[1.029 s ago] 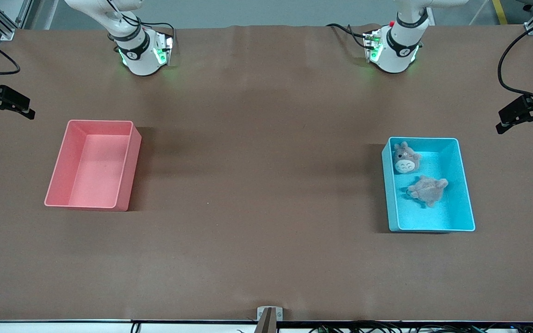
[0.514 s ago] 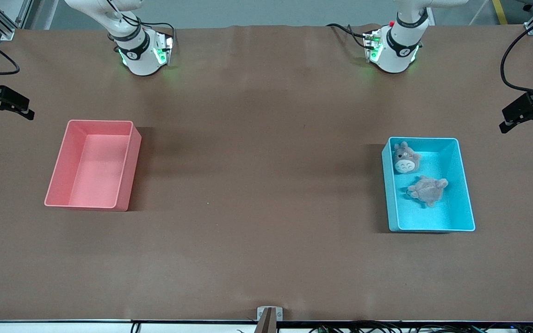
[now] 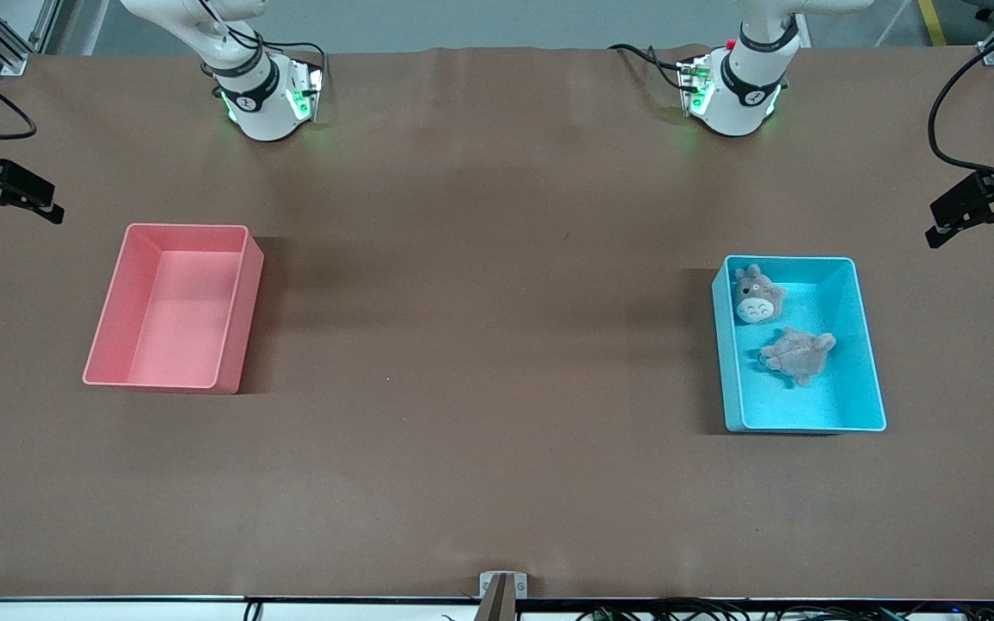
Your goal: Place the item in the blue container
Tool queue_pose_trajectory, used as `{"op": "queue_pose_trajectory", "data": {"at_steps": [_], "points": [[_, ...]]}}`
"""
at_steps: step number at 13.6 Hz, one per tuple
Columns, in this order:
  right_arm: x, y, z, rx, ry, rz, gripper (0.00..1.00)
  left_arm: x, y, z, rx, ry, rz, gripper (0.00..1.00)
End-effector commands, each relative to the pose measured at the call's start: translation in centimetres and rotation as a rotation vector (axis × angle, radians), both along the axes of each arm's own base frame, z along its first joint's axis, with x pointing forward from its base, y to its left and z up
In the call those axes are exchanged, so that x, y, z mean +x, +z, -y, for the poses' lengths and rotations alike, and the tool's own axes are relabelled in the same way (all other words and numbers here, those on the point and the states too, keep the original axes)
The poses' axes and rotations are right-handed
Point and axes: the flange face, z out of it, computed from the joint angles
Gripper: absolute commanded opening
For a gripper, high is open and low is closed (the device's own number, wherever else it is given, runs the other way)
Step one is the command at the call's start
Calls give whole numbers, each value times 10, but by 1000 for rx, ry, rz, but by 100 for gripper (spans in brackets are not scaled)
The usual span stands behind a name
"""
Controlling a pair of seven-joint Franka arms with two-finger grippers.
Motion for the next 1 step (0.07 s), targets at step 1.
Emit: {"op": "queue_pose_trajectory", "data": {"at_steps": [1], "points": [[-10,3,1,-2,11,11,100,-1,6,2,-16,6,-1,100]]}}
